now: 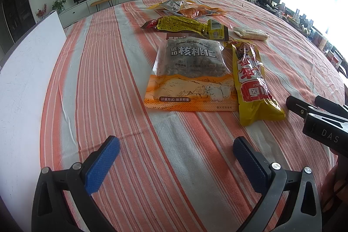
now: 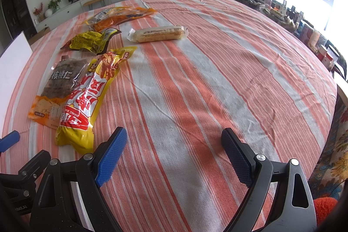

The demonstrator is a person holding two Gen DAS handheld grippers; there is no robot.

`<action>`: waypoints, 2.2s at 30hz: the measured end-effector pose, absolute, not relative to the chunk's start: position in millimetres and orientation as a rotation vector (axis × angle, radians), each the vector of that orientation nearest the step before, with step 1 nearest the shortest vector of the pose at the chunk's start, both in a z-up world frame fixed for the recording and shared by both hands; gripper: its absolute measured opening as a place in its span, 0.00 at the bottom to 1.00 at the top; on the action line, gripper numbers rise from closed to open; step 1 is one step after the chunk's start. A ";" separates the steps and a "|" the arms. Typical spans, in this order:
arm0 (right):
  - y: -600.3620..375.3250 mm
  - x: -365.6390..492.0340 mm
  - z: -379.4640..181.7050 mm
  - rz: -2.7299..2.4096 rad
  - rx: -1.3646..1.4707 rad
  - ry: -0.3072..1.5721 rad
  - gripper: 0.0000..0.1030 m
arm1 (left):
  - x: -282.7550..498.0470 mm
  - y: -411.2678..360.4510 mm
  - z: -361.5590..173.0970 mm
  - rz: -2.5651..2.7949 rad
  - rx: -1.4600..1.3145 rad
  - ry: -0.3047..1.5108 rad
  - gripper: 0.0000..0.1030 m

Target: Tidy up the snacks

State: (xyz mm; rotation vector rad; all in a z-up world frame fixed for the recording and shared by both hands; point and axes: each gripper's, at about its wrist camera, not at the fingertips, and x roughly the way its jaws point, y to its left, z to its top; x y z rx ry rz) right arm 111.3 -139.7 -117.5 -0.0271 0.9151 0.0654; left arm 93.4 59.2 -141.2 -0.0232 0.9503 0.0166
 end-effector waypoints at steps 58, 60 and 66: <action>-148.8 118.7 -90.2 0.254 0.260 0.913 0.87 | 72.2 84.8 -140.3 -0.022 0.001 0.959 1.00; -125.9 131.2 -86.4 0.318 0.270 0.962 0.87 | 72.1 84.9 -140.3 -0.022 0.001 0.959 1.00; -39.6 153.1 -101.2 0.413 -0.026 1.075 0.85 | 71.8 84.1 -139.5 -0.023 0.000 0.957 1.00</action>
